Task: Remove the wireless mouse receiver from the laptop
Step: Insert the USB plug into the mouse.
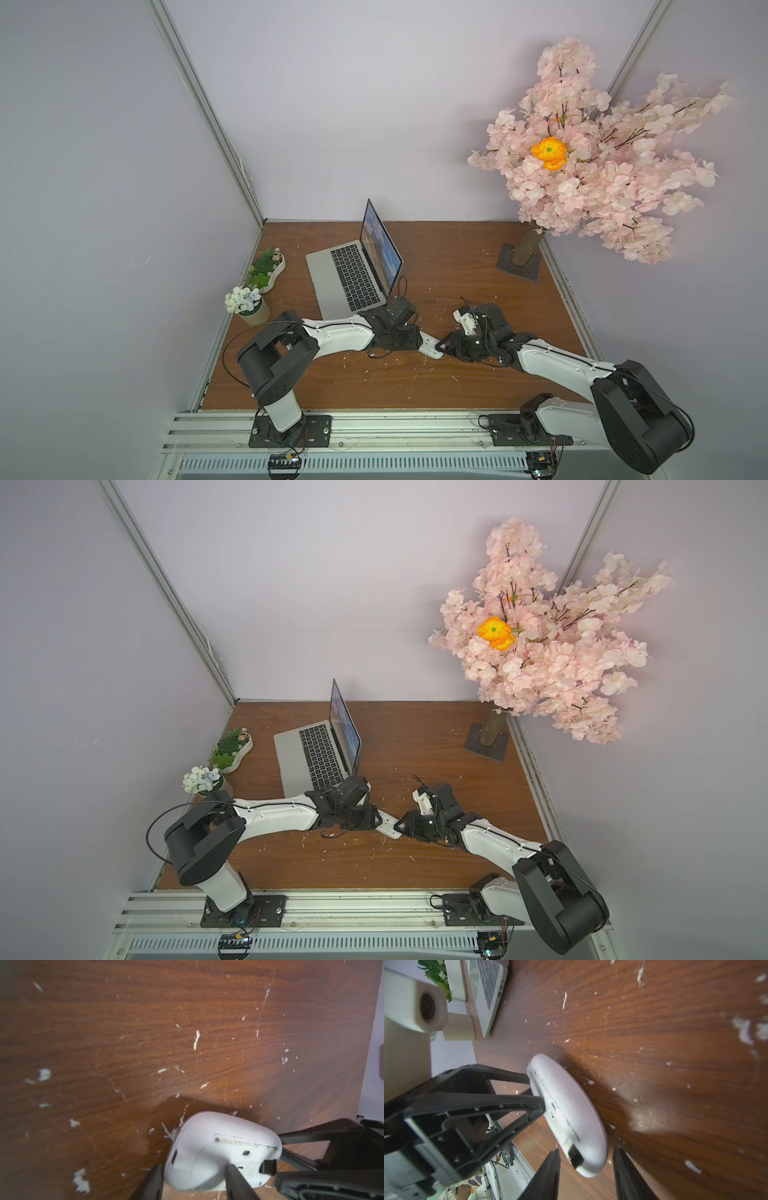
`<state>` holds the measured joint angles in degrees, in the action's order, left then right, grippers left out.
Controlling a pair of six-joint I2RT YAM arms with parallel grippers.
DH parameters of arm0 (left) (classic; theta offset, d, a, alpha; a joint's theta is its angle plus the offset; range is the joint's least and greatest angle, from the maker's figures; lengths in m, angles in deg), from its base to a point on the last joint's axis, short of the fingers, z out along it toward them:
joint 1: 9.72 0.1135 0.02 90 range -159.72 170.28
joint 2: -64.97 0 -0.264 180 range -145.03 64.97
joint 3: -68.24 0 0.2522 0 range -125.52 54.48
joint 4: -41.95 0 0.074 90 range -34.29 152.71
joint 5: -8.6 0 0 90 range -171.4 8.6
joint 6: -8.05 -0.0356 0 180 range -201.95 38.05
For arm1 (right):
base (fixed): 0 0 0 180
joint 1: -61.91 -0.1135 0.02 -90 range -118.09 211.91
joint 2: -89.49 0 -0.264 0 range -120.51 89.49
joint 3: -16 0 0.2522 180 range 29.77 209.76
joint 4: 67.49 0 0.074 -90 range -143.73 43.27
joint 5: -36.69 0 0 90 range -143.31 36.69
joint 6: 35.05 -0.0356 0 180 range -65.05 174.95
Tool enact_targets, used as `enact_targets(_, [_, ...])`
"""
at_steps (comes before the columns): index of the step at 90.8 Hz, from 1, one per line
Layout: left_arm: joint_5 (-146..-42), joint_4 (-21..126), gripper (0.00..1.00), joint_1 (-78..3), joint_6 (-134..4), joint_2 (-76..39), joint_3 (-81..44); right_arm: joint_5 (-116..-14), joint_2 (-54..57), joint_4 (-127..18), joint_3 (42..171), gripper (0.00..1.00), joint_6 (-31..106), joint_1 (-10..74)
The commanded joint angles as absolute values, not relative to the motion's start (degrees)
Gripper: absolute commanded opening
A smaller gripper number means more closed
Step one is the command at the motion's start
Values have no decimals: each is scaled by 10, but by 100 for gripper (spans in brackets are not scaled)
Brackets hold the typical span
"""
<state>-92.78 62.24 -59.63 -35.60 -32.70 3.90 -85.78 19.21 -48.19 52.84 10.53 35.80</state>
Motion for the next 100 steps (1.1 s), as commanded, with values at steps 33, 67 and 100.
enact_targets(33, [-891, 727, 52, -589, -367, -379, 80, -874, 184, -500, 512, 42, 103, 362])
enact_targets(67, [-891, 727, 52, -589, -366, -379, 80, -868, 175, -519, 503, 38, 90, 363])
enact_targets(100, [-892, 728, 52, -589, -367, -381, 82, -881, 170, -538, 490, 33, 81, 369])
